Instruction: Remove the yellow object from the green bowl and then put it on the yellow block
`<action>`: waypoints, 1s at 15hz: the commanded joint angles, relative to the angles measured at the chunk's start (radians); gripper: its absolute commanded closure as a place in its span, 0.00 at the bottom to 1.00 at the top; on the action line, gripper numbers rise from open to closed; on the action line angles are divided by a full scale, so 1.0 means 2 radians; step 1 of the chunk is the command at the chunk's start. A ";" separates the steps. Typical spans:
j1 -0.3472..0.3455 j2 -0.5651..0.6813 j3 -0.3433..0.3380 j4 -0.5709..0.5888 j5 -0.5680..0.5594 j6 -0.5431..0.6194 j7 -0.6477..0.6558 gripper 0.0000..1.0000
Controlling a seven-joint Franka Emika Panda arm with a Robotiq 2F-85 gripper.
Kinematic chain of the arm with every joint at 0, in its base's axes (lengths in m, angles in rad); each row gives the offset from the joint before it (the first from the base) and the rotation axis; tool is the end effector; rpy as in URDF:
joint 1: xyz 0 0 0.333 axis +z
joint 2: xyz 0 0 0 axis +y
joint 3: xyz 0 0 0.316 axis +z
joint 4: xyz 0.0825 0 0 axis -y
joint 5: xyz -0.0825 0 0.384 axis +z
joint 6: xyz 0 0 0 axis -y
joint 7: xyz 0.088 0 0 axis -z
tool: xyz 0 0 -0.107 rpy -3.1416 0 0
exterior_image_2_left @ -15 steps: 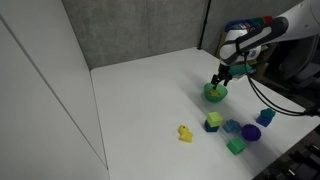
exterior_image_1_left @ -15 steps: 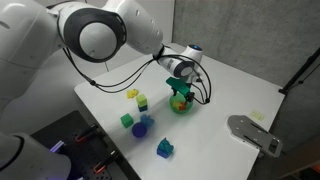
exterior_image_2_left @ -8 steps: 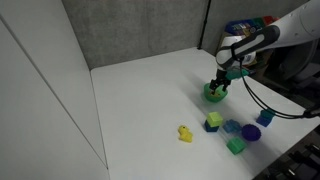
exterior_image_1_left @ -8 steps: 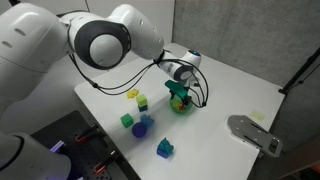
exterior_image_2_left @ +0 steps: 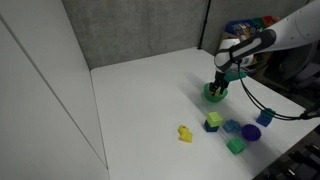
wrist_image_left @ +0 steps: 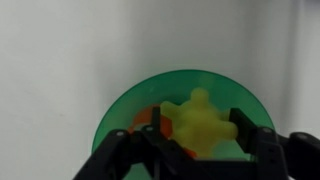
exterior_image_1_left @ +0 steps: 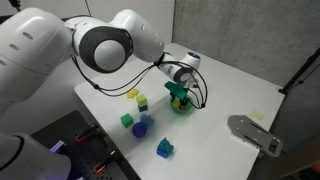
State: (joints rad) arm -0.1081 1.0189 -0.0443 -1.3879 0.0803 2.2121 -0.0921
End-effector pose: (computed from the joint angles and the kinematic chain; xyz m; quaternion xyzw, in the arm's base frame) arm 0.6899 -0.0982 0.0773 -0.9941 0.0484 0.0946 0.0216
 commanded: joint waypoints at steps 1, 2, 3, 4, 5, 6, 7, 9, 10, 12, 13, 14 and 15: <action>-0.007 0.000 0.012 0.014 0.002 -0.011 0.004 0.60; -0.008 -0.007 0.014 0.009 0.003 -0.012 0.002 0.66; -0.008 -0.015 0.014 0.004 0.003 -0.011 0.001 0.72; -0.007 -0.024 0.015 -0.003 0.002 -0.010 0.001 0.73; -0.007 -0.034 0.016 -0.009 0.003 -0.009 0.000 0.77; -0.006 -0.045 0.016 -0.016 0.002 -0.009 0.000 0.79; -0.005 -0.055 0.017 -0.022 0.002 -0.007 0.000 0.79; -0.003 -0.077 0.017 -0.035 0.001 -0.005 0.001 0.84; -0.003 -0.089 0.018 -0.043 0.001 -0.004 -0.001 0.84; 0.000 -0.115 0.019 -0.066 0.000 0.005 -0.003 0.84; 0.001 -0.129 0.020 -0.079 -0.001 0.009 -0.005 0.84; 0.002 -0.144 0.022 -0.096 -0.001 0.011 -0.009 0.84; 0.003 -0.157 0.024 -0.111 -0.002 0.013 -0.012 0.84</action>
State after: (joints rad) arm -0.1023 0.8142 -0.0103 -1.4819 0.0803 2.2134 -0.0954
